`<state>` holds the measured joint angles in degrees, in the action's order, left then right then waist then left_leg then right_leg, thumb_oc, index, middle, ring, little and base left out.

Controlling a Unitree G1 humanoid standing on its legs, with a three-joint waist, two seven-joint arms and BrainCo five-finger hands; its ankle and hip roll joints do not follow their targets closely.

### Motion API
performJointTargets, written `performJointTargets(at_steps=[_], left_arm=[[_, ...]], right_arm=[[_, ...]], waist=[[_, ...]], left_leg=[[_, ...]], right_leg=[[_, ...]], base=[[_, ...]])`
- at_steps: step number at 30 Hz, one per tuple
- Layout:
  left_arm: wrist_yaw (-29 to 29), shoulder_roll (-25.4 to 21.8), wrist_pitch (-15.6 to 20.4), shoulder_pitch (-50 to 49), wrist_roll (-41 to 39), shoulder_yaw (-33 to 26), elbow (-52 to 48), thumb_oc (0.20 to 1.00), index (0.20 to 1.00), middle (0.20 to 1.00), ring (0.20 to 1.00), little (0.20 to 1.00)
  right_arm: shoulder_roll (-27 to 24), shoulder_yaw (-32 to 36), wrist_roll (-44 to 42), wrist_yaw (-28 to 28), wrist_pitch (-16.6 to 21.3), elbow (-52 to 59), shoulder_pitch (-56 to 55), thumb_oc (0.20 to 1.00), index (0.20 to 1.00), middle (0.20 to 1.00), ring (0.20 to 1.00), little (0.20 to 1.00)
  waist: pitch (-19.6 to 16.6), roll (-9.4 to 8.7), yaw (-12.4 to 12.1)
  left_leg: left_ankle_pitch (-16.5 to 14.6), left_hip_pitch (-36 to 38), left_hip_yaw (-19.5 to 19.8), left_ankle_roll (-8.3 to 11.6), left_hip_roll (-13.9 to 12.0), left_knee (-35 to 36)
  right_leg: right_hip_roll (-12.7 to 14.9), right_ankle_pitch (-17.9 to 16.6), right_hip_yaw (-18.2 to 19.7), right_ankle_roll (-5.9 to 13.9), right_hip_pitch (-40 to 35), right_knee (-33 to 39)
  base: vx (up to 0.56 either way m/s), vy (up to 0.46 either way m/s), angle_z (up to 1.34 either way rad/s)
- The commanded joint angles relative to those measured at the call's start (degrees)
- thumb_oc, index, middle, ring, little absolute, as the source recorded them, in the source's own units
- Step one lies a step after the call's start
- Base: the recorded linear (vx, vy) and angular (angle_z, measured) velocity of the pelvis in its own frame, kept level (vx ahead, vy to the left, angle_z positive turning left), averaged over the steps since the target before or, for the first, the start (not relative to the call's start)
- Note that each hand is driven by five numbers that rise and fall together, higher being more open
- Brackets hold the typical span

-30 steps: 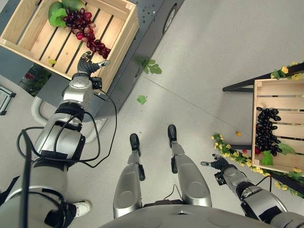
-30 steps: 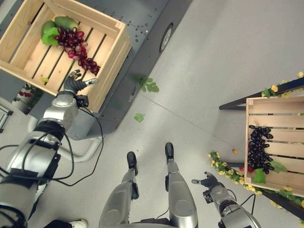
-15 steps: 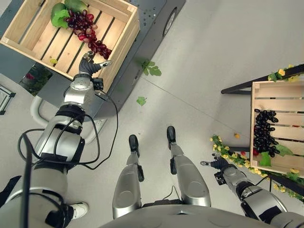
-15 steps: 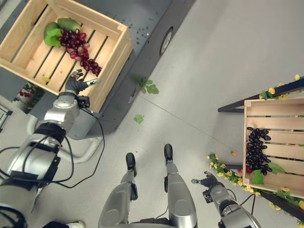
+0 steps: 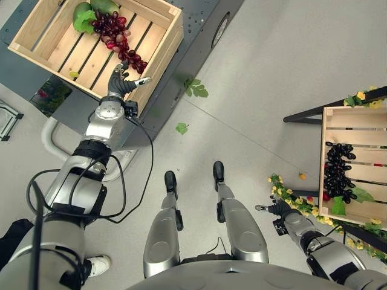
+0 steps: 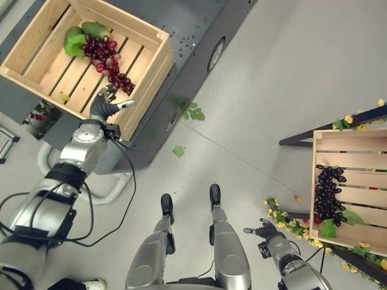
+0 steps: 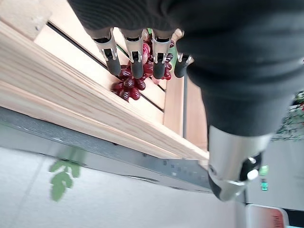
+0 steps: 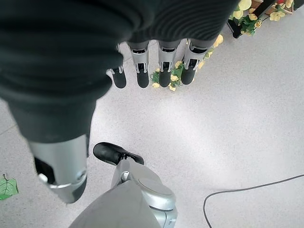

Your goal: Pick up the fruits from the basket on one side to the basket on the other side

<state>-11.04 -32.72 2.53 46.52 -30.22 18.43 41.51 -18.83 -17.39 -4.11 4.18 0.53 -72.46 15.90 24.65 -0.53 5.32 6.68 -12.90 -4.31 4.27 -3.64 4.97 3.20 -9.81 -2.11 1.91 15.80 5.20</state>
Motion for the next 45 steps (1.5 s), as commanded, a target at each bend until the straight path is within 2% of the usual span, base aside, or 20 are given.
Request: performJointTargets(at_steps=[1,6,13,24,35,45], left_arm=[[-0.49,-2.12,4.58,-0.41,-1.49,-2.55,-4.78,1.0,1.0,1.0,1.0,1.0],[0.45,-1.77,5.75,-9.04,-2.2,-5.62,-15.56,1.0,1.0,1.0,1.0,1.0],[1.45,-1.89,6.35,-15.46,-2.12,-8.7,-22.59,1.0,1.0,1.0,1.0,1.0],[3.93,0.84,6.79,-26.33,-2.83,-12.89,-30.91,1.0,1.0,1.0,1.0,1.0],[5.73,4.73,6.05,-33.81,-3.71,-14.58,-32.73,1.0,1.0,1.0,1.0,1.0],[5.17,9.1,4.62,-38.6,-1.7,-15.71,-27.0,1.0,1.0,1.0,1.0,1.0]], right_arm=[[-0.14,1.11,-1.63,0.16,-0.02,-0.42,-2.49,1.0,1.0,1.0,1.0,1.0],[0.0,2.52,-1.66,-0.19,0.03,-0.01,-3.23,1.0,1.0,1.0,1.0,1.0],[-0.11,3.59,-1.41,-0.47,0.07,0.04,-3.6,1.0,1.0,1.0,1.0,1.0],[0.23,5.04,-0.69,-1.06,0.0,-0.32,-4.03,1.0,1.0,1.0,1.0,1.0],[0.43,5.86,-0.36,-1.26,0.24,-0.47,-4.29,1.0,1.0,1.0,1.0,1.0],[0.85,6.3,-0.38,-0.54,0.43,-0.04,-4.48,1.0,1.0,1.0,1.0,1.0]], waist=[[-1.79,-1.46,-1.05],[-2.33,-1.29,-1.81],[-2.88,-1.01,-2.48],[-3.75,-0.35,-3.58],[-4.21,-0.02,-4.33],[-4.7,-0.37,-4.87]], left_leg=[[-0.89,-2.41,1.39,-0.3,1.98,-0.83],[-1.22,-1.66,1.66,-0.41,2.03,-1.02],[-1.43,-1.12,1.98,-0.46,2.14,-1.11],[-2.36,0.85,2.46,-0.68,2.31,-1.71],[-2.74,1.76,2.83,-0.8,2.36,-2.46],[-2.87,1.87,3.38,-0.94,2.17,-2.84]], right_leg=[[3.31,2.45,1.32,6.16,1.62,-0.72],[3.35,2.93,1.24,6.0,0.56,-0.79],[3.38,3.25,1.08,5.92,-0.06,-0.87],[3.39,4.29,0.69,5.56,-2.33,-1.36],[3.4,5.12,0.01,5.27,-3.59,-2.06],[3.27,5.58,-0.5,5.09,-4.15,-2.26]], base=[[0.0,0.0,0.0],[0.0,0.0,0.0],[0.0,0.001,0.01],[0.0,0.001,0.03],[0.0,-0.002,0.02],[0.0,-0.003,0.02]])
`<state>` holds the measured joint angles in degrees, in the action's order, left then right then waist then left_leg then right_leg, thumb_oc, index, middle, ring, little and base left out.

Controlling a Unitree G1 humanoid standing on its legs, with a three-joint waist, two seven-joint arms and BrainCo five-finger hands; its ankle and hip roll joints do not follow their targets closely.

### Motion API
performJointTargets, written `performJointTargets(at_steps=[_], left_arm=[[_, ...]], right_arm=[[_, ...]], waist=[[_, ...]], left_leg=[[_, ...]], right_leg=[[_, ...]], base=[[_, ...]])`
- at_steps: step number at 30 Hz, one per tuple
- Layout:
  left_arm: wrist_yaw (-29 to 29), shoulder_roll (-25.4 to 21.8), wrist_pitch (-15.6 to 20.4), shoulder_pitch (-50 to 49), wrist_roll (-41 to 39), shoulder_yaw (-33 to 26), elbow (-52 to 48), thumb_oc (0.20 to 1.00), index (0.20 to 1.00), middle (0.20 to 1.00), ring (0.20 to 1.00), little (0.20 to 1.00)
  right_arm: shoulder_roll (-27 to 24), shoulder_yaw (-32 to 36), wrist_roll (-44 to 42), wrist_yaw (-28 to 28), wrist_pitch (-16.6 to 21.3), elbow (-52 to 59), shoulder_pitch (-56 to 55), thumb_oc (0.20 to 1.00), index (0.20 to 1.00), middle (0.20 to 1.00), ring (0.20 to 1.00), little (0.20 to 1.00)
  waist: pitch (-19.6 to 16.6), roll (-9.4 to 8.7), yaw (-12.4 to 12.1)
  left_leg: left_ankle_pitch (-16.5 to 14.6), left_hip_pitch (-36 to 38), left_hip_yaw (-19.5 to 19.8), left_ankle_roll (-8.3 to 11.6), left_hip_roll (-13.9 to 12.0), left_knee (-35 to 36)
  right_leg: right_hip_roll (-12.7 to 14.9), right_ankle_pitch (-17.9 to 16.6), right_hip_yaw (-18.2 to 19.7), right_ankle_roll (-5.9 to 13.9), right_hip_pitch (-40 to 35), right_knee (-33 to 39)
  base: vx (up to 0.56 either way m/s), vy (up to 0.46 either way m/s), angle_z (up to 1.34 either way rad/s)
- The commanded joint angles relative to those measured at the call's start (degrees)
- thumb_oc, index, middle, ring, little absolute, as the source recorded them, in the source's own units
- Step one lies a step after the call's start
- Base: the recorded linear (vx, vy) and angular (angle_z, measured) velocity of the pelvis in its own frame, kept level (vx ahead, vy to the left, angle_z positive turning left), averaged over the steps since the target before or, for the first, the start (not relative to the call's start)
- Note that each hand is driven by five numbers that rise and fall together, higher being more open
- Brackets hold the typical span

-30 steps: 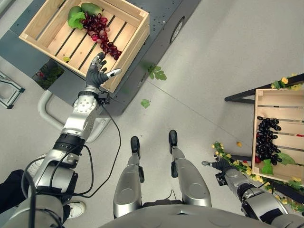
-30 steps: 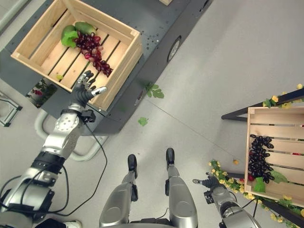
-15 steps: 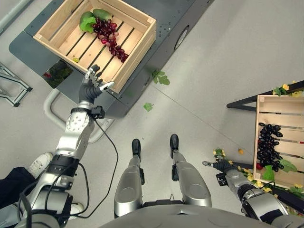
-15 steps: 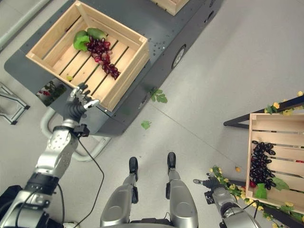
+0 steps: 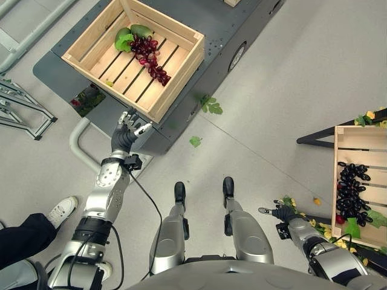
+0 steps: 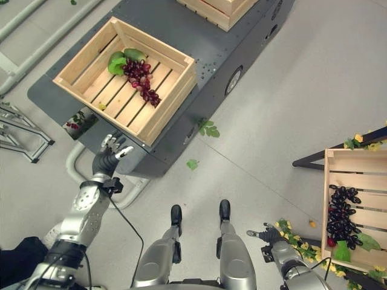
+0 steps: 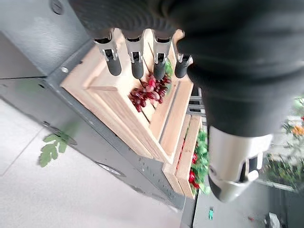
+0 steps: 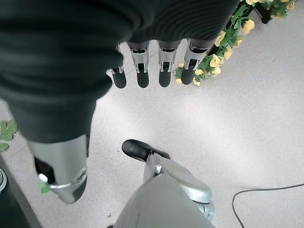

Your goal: Pick up the fruits from the basket on one side to the basket on the other side

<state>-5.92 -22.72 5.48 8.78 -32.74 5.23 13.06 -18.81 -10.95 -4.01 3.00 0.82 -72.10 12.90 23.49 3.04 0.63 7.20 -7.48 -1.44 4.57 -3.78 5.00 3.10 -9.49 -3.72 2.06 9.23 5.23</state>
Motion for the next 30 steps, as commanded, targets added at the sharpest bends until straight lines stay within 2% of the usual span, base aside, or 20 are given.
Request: performJointTargets(at_steps=[1,7,9,17,18,20,30], left_arm=[[-0.02,-0.95,1.4,-1.24,2.06,-2.62,2.22,1.0,1.0,1.0,1.0,1.0],[-1.24,1.32,0.51,-1.04,4.36,-2.42,10.71,1.0,1.0,1.0,1.0,1.0],[-1.42,2.19,-0.19,-0.41,7.36,-1.11,16.5,1.0,1.0,1.0,1.0,1.0],[-1.88,4.53,-1.61,1.35,11.38,1.07,29.96,1.0,1.0,1.0,1.0,1.0],[-2.67,5.36,-2.37,2.27,12.81,1.16,36.16,1.0,1.0,1.0,1.0,1.0],[-2.81,5.79,-2.72,2.53,13.04,1.14,38.41,1.0,1.0,1.0,1.0,1.0],[-1.69,8.63,-5.19,4.89,19.68,1.15,57.5,1.0,1.0,1.0,1.0,1.0]], right_arm=[[0.82,-0.13,-0.37,0.74,0.1,-0.44,-1.49,1.0,1.0,1.0,1.0,1.0],[0.98,0.04,-0.47,1.36,0.06,-0.5,-1.54,1.0,1.0,1.0,1.0,1.0],[1.25,-0.17,-0.35,1.69,-0.14,-0.44,-1.47,1.0,1.0,1.0,1.0,1.0],[1.61,-0.67,-0.1,2.34,-0.43,-0.35,-1.5,1.0,1.0,1.0,1.0,1.0],[1.83,-0.93,0.06,2.47,-0.56,-0.55,-1.41,1.0,1.0,1.0,1.0,1.0],[1.93,-1.04,0.16,2.52,-0.69,-0.62,-1.32,1.0,1.0,1.0,1.0,1.0],[3.43,-2.05,0.56,1.92,-1.18,-2.13,-0.9,1.0,1.0,1.0,1.0,1.0]], waist=[[-3.65,-4.02,-0.3],[-4.0,-4.2,-0.47],[-4.46,-4.34,-0.43],[-5.52,-4.47,-0.4],[-5.95,-4.62,-0.38],[-6.09,-4.67,-0.35],[-8.2,-5.36,-0.17]], left_leg=[[-3.37,-3.58,0.63,-1.24,2.29,-2.89],[-3.69,-3.19,0.78,-1.4,2.55,-2.98],[-4.11,-2.78,0.67,-1.58,2.84,-3.22],[-5.01,-1.81,0.38,-2.08,3.62,-3.57],[-5.31,-1.61,0.28,-2.29,3.91,-3.75],[-5.42,-1.52,0.19,-2.38,4.06,-3.75],[-6.88,-0.12,-0.52,-3.24,5.21,-3.99]], right_leg=[[3.43,5.27,1.03,5.01,2.26,-2.17],[3.79,5.43,0.79,5.18,1.82,-2.38],[4.05,5.58,0.65,5.32,1.32,-2.53],[4.73,5.7,0.69,5.66,0.26,-2.59],[4.98,5.68,0.75,5.77,-0.05,-2.58],[5.05,5.68,0.71,5.83,-0.15,-2.56],[6.13,5.69,1.22,6.36,-1.28,-2.77]], base=[[0.0,0.0,0.0],[0.0,0.012,0.02],[0.03,0.044,0.03],[0.02,0.051,0.02],[0.02,0.048,0.01],[0.02,0.052,0.0],[0.03,0.048,-0.01]])
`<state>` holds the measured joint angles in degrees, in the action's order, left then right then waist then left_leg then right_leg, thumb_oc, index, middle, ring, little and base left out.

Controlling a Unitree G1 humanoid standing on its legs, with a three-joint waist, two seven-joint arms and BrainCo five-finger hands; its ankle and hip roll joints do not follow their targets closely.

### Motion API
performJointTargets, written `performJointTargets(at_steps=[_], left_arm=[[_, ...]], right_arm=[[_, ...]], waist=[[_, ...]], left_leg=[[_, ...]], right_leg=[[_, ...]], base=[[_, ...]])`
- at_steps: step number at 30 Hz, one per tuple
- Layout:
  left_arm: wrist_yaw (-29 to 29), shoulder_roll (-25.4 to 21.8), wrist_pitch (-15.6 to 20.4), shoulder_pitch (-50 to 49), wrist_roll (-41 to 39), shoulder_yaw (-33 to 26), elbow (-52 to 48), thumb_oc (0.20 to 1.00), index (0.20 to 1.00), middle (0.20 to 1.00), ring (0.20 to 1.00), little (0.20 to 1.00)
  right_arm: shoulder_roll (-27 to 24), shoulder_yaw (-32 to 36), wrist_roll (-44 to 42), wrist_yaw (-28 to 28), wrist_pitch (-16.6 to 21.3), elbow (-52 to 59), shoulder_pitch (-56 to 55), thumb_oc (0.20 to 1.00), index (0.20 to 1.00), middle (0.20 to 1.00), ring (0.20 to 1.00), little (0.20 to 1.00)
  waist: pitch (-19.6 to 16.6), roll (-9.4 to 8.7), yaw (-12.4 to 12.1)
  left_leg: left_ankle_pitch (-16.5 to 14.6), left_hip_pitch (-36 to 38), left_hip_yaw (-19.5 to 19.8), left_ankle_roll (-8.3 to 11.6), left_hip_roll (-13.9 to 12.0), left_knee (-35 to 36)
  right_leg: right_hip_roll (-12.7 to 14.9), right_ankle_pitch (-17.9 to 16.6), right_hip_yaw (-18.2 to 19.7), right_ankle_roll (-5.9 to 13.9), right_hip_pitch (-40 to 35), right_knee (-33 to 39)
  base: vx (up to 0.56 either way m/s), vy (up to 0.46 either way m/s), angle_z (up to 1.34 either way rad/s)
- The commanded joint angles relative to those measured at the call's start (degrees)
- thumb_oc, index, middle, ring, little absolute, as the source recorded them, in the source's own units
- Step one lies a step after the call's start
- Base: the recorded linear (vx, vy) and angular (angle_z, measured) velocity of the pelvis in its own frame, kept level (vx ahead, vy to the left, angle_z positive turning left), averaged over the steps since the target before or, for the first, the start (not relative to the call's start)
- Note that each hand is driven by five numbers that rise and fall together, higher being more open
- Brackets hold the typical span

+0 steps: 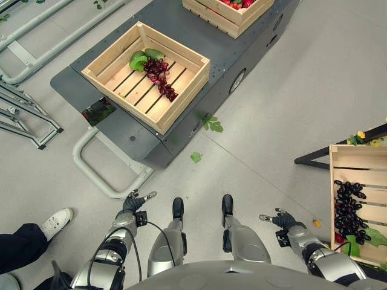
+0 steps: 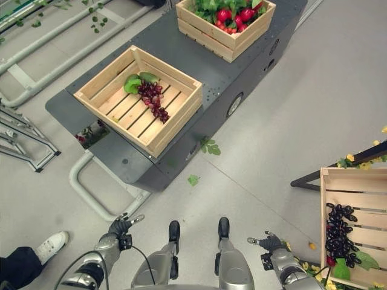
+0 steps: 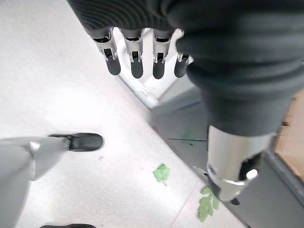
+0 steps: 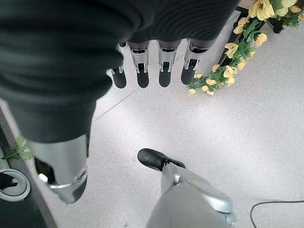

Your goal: Pick up the fruits from the basket on one side to the basket on the other side

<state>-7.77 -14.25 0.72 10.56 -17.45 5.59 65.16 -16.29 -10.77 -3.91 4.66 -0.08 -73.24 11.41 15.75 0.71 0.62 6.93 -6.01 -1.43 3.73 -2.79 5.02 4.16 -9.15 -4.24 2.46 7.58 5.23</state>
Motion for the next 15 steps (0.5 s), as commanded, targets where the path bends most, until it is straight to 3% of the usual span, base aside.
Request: performJointTargets(at_steps=[1,5,15], left_arm=[[0.1,0.34,-0.79,2.91,4.78,0.42,6.83,1.0,1.0,1.0,1.0,1.0],[0.35,0.8,-2.45,1.79,10.33,0.78,10.98,1.0,1.0,1.0,1.0,1.0],[0.5,0.82,-2.75,1.06,20.77,7.81,8.36,1.0,1.0,1.0,1.0,1.0]], right_arm=[[1.06,-2.3,0.5,0.12,-0.37,-1.14,0.63,1.0,1.0,1.0,1.0,1.0],[1.98,-2.59,0.74,-0.71,-0.7,-1.38,0.5,1.0,1.0,1.0,1.0,1.0],[3.33,-3.86,1.72,-2.1,-1.09,-2.05,-0.66,1.0,1.0,1.0,1.0,1.0]], waist=[[-0.71,-3.1,-0.2],[-1.82,-3.26,-0.26],[-3.7,-3.13,-0.31]], left_leg=[[-6.76,-1.42,-0.58,-2.49,4.35,-3.97],[-7.34,-0.48,-1.04,-2.91,4.69,-3.85],[-9.42,4.53,-0.86,-3.2,4.11,-3.76]], right_leg=[[5.12,5.37,1.75,6.02,0.31,-2.78],[5.41,5.76,2.12,6.18,-0.06,-3.45],[4.6,9.01,1.6,6.03,-2.94,-7.29]], base=[[0.05,0.046,-0.03],[0.05,0.04,-0.05],[0.07,-0.005,0.0]])
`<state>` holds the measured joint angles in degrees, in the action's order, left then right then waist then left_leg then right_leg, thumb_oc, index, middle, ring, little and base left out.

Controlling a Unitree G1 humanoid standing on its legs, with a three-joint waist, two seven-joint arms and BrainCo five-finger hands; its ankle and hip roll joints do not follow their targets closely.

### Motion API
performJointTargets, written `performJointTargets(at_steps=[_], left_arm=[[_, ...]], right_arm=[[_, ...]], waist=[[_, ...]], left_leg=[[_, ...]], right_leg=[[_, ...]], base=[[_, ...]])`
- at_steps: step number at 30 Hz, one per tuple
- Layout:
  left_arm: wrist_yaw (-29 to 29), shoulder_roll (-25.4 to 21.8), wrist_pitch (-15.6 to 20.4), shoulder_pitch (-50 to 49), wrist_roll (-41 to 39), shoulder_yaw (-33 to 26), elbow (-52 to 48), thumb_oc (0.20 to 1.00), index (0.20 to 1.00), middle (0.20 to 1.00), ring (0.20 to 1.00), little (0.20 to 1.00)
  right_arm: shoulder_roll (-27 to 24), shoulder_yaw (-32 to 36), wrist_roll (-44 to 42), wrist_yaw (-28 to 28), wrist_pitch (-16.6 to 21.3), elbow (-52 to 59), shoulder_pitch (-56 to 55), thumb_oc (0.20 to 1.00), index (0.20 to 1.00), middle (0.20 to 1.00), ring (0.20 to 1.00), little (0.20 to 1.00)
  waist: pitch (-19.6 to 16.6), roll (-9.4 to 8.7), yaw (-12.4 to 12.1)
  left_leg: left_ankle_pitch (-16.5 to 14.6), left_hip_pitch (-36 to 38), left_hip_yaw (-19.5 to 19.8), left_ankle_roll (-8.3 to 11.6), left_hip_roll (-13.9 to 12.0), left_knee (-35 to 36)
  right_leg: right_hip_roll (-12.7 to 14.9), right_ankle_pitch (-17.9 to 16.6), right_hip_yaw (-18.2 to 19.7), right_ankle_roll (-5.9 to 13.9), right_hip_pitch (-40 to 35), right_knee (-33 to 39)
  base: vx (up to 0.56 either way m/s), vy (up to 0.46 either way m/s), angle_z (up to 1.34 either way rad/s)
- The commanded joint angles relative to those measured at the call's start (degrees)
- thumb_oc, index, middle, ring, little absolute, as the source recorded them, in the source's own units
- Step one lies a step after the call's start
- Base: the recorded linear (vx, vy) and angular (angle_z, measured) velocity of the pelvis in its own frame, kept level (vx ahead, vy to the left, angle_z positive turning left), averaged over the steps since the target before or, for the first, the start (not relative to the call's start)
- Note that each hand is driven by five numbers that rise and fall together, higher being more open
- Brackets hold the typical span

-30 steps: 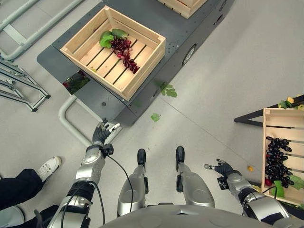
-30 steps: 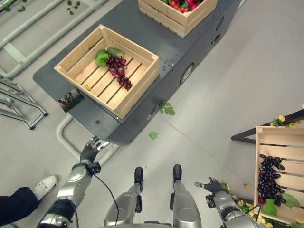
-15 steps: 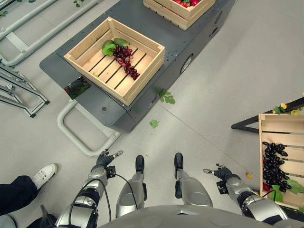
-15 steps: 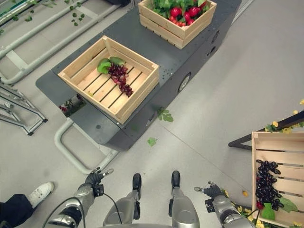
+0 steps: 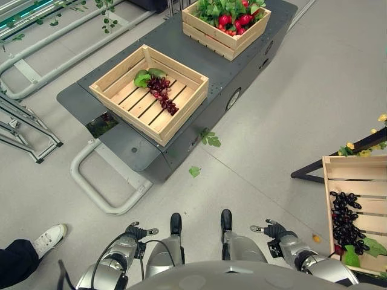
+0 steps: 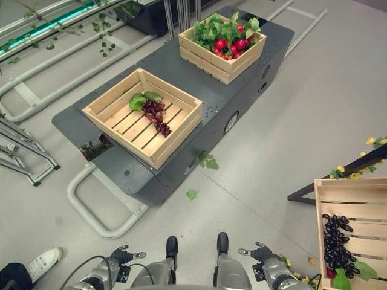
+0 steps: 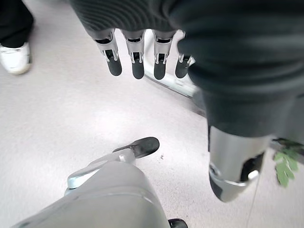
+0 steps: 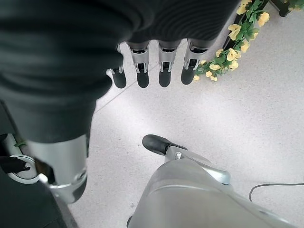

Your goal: Pick up the fruits from the basket on one side to the basket on the other side

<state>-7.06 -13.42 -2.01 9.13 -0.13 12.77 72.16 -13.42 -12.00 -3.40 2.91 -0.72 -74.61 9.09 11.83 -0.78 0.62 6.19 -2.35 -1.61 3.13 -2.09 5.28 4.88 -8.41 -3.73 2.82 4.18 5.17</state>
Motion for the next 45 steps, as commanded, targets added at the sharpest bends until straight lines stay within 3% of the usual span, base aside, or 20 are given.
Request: performJointTargets(at_steps=[1,16,45], left_arm=[[-0.21,-0.01,-0.03,2.47,3.46,0.64,1.35,1.0,1.0,1.0,1.0,1.0],[0.69,1.66,-0.05,0.3,5.93,1.94,1.02,1.0,1.0,1.0,1.0,1.0],[2.5,2.52,-0.08,-1.9,3.03,-0.5,3.08,1.0,1.0,1.0,1.0,1.0]], right_arm=[[0.46,-2.63,1.21,-0.36,-0.45,-0.68,1.65,1.0,1.0,1.0,1.0,1.0],[0.92,-4.24,5.89,-1.58,-1.02,-2.47,-0.71,1.0,1.0,1.0,1.0,1.0],[0.09,-3.03,6.62,-2.14,-1.23,-4.13,-1.51,1.0,1.0,1.0,1.0,1.0]], waist=[[0.28,-1.63,-0.3],[-4.8,-1.32,-0.72],[-5.72,-0.67,-0.96]], left_leg=[[-8.68,0.96,-0.67,-2.6,3.41,-4.0],[-9.81,7.47,-0.25,-1.38,1.71,-2.42],[-10.49,10.11,0.27,-0.97,1.21,-1.47]], right_leg=[[3.87,8.29,1.06,5.68,0.37,-7.21],[2.81,10.44,-1.5,4.99,-7.92,-4.2],[2.05,11.79,-2.52,4.25,-11.41,-3.01]], base=[[0.13,-0.031,0.0],[0.08,-0.037,0.02],[0.03,-0.007,0.02]])
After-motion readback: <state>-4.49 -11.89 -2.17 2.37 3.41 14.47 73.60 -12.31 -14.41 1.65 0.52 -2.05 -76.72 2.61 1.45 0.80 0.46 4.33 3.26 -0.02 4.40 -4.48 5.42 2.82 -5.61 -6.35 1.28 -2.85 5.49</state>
